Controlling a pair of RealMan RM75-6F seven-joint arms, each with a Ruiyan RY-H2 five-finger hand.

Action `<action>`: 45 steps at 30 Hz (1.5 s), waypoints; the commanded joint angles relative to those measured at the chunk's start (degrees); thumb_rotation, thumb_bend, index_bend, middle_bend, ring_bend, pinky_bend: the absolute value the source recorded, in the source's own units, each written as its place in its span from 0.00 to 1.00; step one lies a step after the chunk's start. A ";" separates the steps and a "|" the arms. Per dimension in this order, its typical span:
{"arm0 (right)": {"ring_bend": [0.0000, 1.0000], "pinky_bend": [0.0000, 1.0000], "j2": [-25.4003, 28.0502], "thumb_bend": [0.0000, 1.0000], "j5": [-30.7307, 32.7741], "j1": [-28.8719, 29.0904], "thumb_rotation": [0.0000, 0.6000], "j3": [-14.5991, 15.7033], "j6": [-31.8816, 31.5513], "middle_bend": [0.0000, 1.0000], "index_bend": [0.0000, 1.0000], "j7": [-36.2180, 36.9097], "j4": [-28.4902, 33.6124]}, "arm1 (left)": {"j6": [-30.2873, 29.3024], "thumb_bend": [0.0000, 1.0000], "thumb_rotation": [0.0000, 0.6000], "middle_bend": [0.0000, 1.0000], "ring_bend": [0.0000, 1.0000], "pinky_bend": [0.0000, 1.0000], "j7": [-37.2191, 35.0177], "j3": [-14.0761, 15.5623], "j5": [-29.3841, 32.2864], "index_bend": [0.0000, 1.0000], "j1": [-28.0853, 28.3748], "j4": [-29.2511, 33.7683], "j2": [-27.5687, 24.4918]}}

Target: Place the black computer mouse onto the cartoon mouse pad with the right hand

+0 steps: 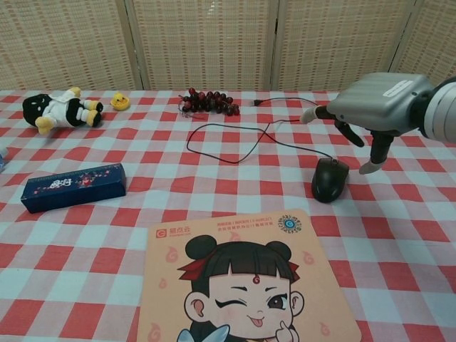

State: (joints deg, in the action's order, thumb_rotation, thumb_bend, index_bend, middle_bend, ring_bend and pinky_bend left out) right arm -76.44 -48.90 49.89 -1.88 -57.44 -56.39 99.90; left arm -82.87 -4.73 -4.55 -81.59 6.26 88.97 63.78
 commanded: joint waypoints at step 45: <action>1.00 1.00 -10.34 0.00 -22.51 -0.31 1.00 3.77 11.38 1.00 0.26 24.39 -27.40 | 0.22 0.23 1.00 0.43 0.47 0.65 -0.24 -0.06 0.36 0.37 -0.16 0.12 -0.20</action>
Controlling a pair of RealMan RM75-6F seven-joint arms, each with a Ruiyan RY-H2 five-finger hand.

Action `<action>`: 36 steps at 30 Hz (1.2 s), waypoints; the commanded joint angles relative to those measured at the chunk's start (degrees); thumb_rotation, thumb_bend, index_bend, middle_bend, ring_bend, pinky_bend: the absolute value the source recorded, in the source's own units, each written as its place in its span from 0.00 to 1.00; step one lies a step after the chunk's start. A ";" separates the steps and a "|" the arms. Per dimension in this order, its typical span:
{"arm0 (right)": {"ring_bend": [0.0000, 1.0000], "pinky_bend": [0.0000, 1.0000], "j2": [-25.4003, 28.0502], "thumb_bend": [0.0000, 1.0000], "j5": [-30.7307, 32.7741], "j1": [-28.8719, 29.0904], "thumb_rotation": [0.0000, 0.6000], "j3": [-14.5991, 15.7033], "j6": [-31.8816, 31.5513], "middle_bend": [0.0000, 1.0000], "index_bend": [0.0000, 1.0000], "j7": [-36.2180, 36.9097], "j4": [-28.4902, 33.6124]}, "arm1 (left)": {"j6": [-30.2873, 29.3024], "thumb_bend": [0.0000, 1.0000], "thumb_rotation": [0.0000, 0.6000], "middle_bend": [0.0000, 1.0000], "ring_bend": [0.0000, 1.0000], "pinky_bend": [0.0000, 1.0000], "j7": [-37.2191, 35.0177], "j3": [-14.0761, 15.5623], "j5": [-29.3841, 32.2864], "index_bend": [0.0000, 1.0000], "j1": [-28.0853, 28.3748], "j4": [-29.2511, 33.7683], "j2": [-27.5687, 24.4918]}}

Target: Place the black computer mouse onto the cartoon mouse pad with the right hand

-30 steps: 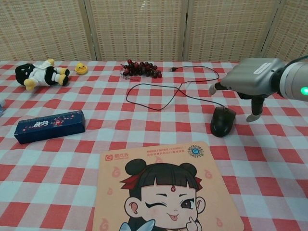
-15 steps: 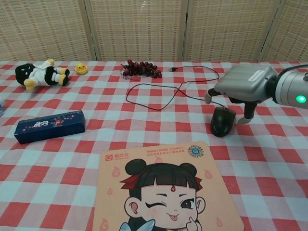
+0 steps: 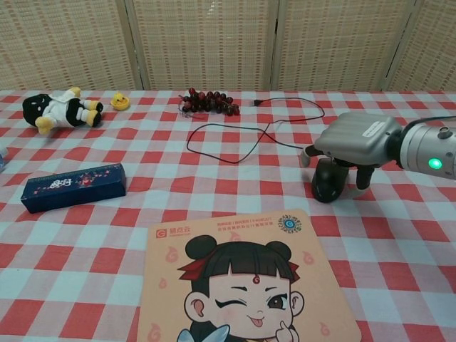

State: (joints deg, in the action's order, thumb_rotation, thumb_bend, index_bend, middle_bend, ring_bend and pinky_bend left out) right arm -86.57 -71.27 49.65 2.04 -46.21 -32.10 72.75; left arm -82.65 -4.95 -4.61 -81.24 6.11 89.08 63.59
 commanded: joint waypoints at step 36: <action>1.00 1.00 -0.84 0.00 1.60 -0.99 1.00 -3.08 -0.22 1.00 0.51 -4.22 -0.15 | 0.28 0.23 1.00 0.43 0.47 0.65 -0.29 -0.10 0.33 0.37 0.00 -0.11 -0.03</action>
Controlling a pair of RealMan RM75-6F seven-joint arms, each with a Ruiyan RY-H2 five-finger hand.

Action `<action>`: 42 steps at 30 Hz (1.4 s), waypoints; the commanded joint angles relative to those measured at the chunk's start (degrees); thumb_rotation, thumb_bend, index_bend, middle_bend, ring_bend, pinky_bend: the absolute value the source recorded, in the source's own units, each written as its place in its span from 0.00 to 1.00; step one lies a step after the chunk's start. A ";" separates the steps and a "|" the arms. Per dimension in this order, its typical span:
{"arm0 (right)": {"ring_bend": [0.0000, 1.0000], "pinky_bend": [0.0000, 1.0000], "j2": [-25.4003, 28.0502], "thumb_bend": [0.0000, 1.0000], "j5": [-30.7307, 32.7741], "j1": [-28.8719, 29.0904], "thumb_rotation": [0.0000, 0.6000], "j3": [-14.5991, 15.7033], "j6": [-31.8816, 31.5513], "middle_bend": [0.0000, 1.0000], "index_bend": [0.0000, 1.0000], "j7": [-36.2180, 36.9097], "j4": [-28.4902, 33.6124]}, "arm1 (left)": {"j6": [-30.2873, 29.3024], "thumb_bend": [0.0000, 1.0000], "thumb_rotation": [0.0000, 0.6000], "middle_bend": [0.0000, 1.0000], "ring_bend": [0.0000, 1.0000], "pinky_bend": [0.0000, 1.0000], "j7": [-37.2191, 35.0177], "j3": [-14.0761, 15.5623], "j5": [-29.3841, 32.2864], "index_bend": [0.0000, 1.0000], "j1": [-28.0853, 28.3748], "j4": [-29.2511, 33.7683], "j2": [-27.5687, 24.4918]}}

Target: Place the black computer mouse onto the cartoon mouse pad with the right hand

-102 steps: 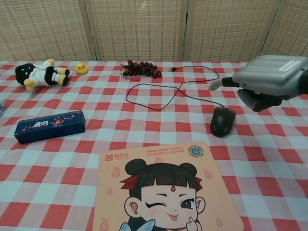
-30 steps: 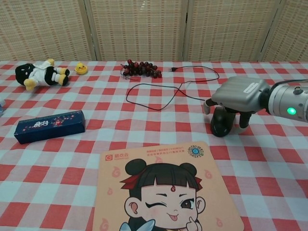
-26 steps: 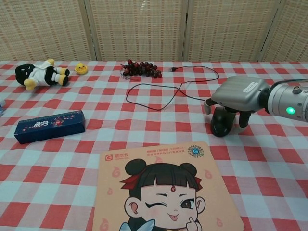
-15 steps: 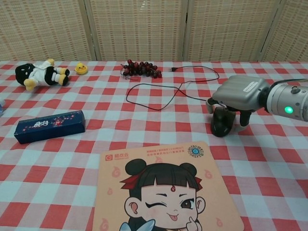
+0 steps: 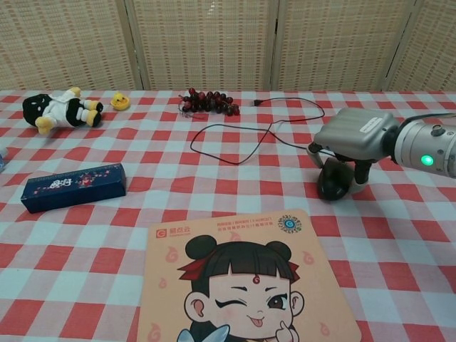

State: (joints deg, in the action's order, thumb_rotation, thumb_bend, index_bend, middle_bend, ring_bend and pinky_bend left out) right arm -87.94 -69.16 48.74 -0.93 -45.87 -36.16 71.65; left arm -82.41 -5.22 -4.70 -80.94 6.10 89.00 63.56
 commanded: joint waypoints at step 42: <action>1.00 1.00 2.08 0.00 -17.81 0.35 1.00 4.67 -5.70 1.00 0.52 -23.91 24.66 | 2.14 0.23 1.00 0.43 0.47 0.65 -0.69 -1.79 4.99 0.37 -0.03 -1.76 -0.19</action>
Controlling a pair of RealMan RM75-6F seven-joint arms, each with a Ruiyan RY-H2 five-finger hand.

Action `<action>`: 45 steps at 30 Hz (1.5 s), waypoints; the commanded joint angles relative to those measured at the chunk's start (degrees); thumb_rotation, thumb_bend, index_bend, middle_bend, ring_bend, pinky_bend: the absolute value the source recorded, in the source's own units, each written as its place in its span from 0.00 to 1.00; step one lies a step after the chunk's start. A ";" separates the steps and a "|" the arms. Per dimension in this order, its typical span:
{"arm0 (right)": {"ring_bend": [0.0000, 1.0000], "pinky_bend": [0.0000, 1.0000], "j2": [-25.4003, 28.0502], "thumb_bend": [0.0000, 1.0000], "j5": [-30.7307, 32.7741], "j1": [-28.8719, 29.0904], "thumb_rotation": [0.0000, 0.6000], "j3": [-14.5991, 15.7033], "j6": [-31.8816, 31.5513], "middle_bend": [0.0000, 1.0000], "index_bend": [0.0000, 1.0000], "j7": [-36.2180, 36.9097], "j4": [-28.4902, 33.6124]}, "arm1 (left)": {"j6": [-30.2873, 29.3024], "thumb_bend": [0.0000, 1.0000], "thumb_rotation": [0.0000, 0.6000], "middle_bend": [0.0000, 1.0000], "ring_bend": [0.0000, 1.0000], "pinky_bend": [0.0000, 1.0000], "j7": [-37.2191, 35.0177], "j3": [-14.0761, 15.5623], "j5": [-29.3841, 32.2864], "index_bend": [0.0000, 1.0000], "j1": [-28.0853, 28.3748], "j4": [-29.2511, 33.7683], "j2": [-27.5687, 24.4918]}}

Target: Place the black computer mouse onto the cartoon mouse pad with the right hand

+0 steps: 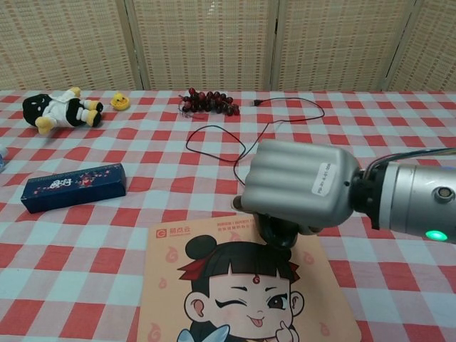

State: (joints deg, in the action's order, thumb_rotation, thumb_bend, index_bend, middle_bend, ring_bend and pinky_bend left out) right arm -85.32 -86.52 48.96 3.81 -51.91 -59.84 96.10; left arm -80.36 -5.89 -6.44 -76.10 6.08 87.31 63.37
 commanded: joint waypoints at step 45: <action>1.00 1.00 -1.36 0.00 -3.14 -4.40 1.00 0.04 -1.20 1.00 0.16 -3.91 3.92 | 1.50 0.23 1.00 0.43 0.47 0.65 0.25 -0.59 1.88 0.38 0.00 -1.37 0.17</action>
State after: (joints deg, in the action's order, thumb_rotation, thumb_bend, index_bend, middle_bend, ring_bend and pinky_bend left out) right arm -88.18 -90.46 45.87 4.01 -51.49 -62.54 98.52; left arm -78.86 -5.63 -7.03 -74.23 6.08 85.94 63.54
